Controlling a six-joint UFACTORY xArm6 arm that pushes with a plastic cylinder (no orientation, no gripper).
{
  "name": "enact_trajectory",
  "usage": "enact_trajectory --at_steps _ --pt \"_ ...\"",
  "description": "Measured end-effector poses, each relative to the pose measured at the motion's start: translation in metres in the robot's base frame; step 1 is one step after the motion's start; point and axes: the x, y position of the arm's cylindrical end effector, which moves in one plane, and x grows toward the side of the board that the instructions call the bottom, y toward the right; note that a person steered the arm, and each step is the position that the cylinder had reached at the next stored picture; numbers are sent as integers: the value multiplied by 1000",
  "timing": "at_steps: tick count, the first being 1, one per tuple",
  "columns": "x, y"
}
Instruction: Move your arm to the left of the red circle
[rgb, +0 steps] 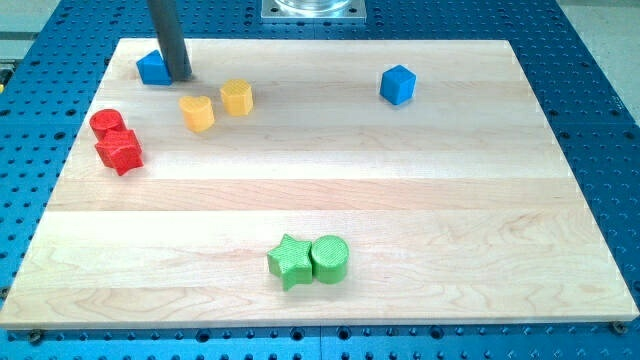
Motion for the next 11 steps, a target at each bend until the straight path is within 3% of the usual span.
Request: enact_trajectory --at_steps 1,3,4,6,8,9,10,11 --pt "35 -35" --pt "-19 -35" --pt "-13 -35" --pt "53 -111" --pt "82 -115" --pt "155 -113" --pt "155 -112" --pt "106 -94"
